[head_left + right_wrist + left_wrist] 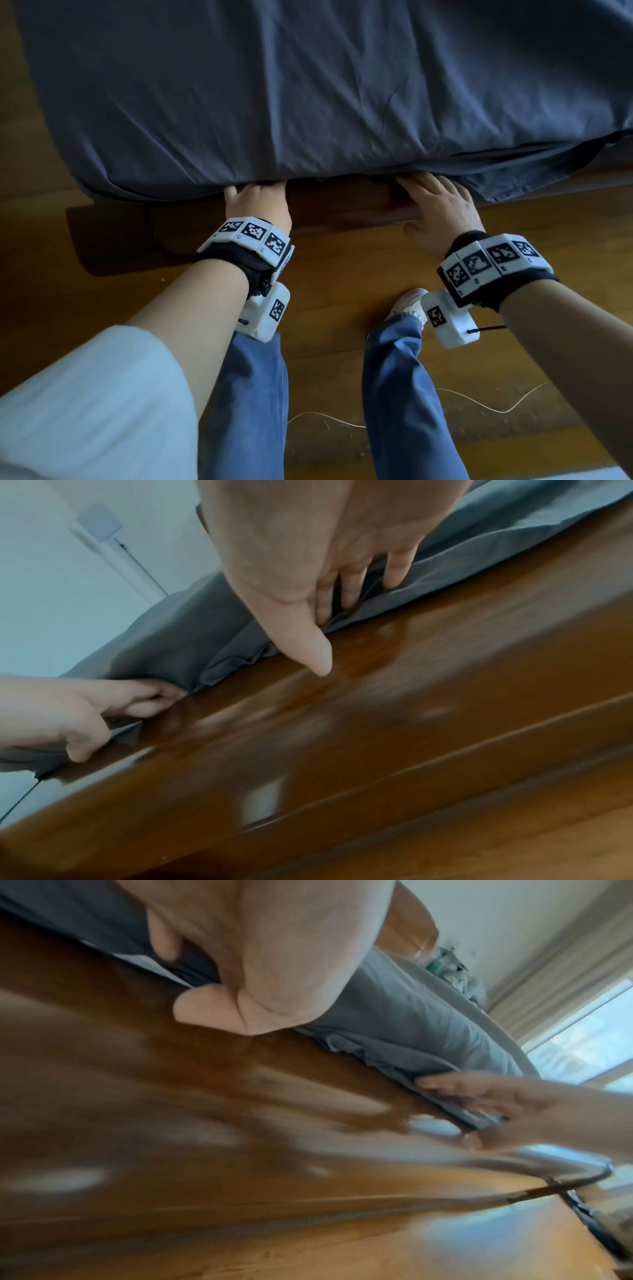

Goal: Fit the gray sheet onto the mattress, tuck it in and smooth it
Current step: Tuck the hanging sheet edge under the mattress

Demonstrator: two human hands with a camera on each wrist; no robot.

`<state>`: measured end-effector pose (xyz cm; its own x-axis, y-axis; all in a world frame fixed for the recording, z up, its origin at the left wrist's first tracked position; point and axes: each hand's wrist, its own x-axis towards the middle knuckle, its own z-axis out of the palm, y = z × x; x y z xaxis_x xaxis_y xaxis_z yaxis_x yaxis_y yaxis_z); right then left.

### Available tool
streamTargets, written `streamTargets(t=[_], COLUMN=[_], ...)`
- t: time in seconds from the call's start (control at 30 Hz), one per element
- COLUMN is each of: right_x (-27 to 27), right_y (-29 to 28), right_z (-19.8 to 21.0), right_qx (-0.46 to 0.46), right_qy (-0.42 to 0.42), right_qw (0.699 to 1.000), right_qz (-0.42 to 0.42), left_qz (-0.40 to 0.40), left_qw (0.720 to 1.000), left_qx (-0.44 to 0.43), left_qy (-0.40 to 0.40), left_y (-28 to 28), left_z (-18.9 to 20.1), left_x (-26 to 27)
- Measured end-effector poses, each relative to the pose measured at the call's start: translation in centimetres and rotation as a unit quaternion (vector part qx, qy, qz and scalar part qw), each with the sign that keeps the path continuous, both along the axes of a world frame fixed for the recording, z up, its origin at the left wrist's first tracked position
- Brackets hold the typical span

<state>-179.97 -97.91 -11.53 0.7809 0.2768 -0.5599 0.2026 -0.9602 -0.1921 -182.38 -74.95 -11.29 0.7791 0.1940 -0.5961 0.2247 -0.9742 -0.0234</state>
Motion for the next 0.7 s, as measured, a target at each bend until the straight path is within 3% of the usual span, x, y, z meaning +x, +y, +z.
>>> streamTargets(t=[0.13,0.33,0.4,0.5,0.57,0.7], right_x=[1.8,4.5,4.6,3.3,2.5,0.4], right_y=[1.6,3.8,3.8,2.8,2.3,1.6], right_z=[-1.0,-0.5,-0.6,-1.5,-1.9,-0.9], right_qx=[-0.028,-0.104,-0.105,-0.084,-0.056,0.006], right_qy=[-0.015,0.032,0.042,0.043,0.034,0.004], right_qw=[1.000,0.994,0.993,0.996,0.998,1.000], right_qz=[0.002,-0.026,-0.026,-0.008,-0.011,-0.027], left_qz=[0.019,0.041,0.062,0.106,0.083,0.018], left_qw=[1.000,0.992,0.992,0.990,0.986,0.986], left_qx=[0.018,-0.040,-0.058,-0.088,-0.136,-0.167], left_qy=[0.009,0.112,0.097,-0.003,-0.048,-0.013], left_y=[-0.8,0.2,0.5,0.0,-1.0,-2.8], left_z=[-0.1,0.7,1.4,2.8,2.8,1.1], left_x=[0.5,1.2,0.9,-0.7,-1.5,-1.4])
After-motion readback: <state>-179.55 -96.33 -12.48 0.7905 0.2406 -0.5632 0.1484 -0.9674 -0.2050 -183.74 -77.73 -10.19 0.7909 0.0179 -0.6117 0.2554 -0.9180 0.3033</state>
